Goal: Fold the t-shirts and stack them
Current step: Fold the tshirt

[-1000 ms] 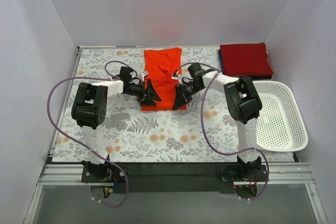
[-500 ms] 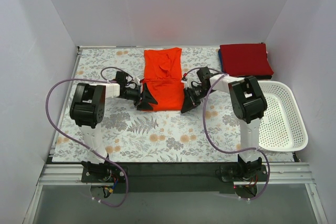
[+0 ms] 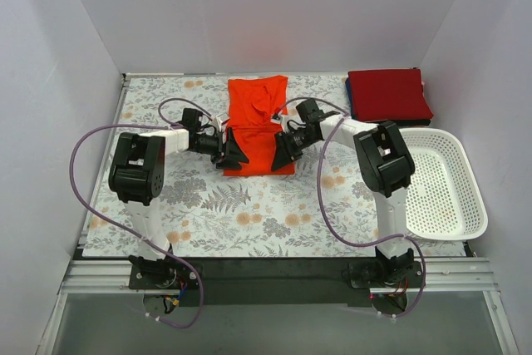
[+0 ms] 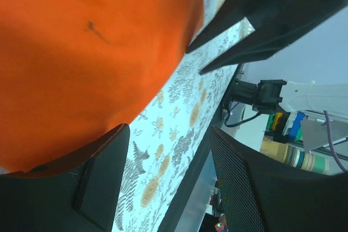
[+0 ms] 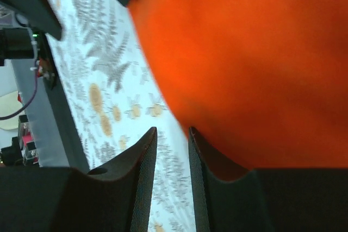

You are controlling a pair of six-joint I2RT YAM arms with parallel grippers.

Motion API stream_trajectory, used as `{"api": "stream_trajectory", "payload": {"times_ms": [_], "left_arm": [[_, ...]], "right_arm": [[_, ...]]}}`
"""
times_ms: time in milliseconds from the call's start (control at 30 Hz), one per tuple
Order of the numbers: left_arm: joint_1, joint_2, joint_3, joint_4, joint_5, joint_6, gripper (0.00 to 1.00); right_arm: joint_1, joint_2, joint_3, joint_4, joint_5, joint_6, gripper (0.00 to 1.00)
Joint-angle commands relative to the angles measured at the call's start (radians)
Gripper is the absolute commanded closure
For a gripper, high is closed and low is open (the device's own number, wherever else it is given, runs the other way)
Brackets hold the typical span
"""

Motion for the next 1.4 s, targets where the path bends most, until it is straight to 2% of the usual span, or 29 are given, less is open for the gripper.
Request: {"api": "stream_trajectory", "payload": {"times_ms": [0, 233, 367, 500, 600, 633, 700, 833, 967, 1100, 1367], "left_arm": [[0.012, 0.027, 0.022, -0.008, -0.040, 0.012, 0.41], [0.051, 0.062, 0.005, -0.048, -0.040, 0.001, 0.42], [0.051, 0.015, 0.052, -0.153, 0.017, 0.118, 0.42], [0.051, -0.047, 0.138, -0.345, 0.002, 0.370, 0.42], [0.051, -0.119, 0.157, -0.390, -0.047, 0.475, 0.43], [0.051, -0.134, 0.153, -0.394, -0.069, 0.551, 0.43], [0.049, -0.157, 0.134, -0.410, -0.119, 0.657, 0.44], [0.040, -0.243, 0.031, -0.321, -0.198, 0.896, 0.47], [0.028, -0.330, -0.115, -0.145, -0.210, 1.059, 0.49], [-0.009, -0.355, -0.178, -0.081, -0.198, 1.161, 0.51], [-0.089, -0.361, -0.233, -0.037, -0.236, 1.233, 0.52]], "right_arm": [[-0.020, 0.051, 0.004, 0.001, 0.050, -0.038, 0.64], [-0.077, 0.031, -0.086, -0.042, 0.106, -0.123, 0.63], [-0.080, -0.023, -0.065, -0.107, 0.079, -0.137, 0.60], [-0.077, -0.139, 0.005, -0.159, 0.022, -0.149, 0.51], [-0.076, -0.213, 0.025, -0.189, 0.089, -0.259, 0.46], [-0.074, -0.225, 0.021, -0.194, 0.148, -0.335, 0.40], [-0.060, -0.256, 0.006, -0.196, 0.213, -0.420, 0.38], [-0.004, -0.290, -0.065, -0.156, 0.357, -0.638, 0.41], [0.047, -0.305, -0.125, -0.064, 0.410, -0.718, 0.48], [0.081, -0.264, -0.139, -0.030, 0.445, -0.759, 0.52], [0.113, -0.262, -0.228, 0.037, 0.496, -0.842, 0.49]]}}
